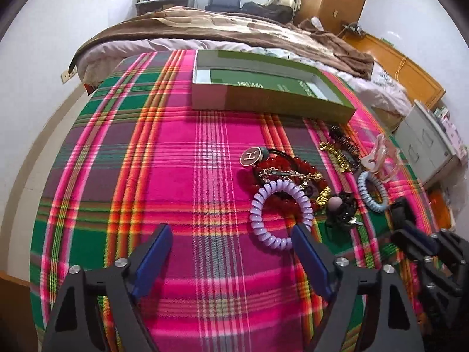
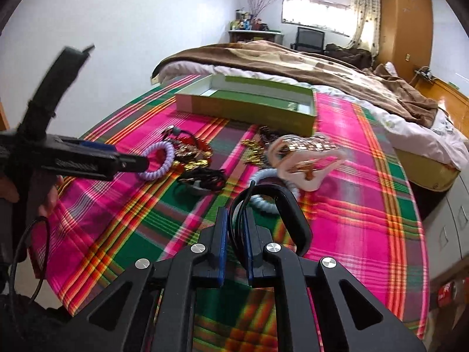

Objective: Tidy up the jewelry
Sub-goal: 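Close the left tool on the purple coil hair tie and lift it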

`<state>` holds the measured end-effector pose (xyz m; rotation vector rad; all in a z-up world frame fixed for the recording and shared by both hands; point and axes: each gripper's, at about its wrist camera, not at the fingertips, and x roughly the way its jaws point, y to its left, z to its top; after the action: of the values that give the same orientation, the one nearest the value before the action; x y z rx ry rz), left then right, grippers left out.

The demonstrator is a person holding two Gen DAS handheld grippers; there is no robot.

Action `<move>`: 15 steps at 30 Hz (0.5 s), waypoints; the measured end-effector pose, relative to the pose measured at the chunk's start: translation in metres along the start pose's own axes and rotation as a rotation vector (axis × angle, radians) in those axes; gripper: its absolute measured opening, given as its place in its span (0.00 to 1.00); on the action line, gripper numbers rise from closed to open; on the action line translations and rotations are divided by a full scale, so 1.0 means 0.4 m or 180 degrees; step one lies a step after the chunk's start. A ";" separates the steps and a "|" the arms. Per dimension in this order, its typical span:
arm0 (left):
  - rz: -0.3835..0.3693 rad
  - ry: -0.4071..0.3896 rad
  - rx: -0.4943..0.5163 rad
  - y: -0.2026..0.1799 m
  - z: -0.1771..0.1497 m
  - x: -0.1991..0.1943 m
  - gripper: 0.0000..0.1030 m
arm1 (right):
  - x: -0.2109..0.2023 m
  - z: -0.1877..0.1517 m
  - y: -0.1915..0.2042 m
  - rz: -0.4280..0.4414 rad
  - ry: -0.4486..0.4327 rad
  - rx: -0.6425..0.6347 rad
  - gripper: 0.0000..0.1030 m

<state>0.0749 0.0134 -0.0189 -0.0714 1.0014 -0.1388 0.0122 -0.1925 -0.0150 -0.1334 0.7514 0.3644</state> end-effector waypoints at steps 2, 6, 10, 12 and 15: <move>0.0020 -0.0005 0.0058 -0.011 0.004 0.006 0.75 | -0.004 -0.001 -0.012 -0.0026 -0.0013 0.0043 0.10; 0.0164 0.0002 0.0173 -0.029 0.016 0.019 0.67 | -0.008 -0.003 -0.023 -0.0035 -0.0037 0.0091 0.10; 0.0297 -0.0026 0.0257 -0.037 0.025 0.027 0.52 | -0.009 -0.002 -0.028 -0.0034 -0.0071 0.0104 0.10; 0.0294 -0.0043 0.0282 -0.042 0.027 0.028 0.44 | -0.010 -0.003 -0.031 -0.0031 -0.0080 0.0112 0.10; 0.0281 -0.0067 0.0331 -0.054 0.027 0.027 0.28 | -0.013 -0.008 -0.036 -0.0036 -0.0084 0.0123 0.10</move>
<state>0.0879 -0.0095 -0.0194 0.0660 0.9732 -0.1089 0.0122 -0.2081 -0.0140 -0.0964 0.7309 0.3401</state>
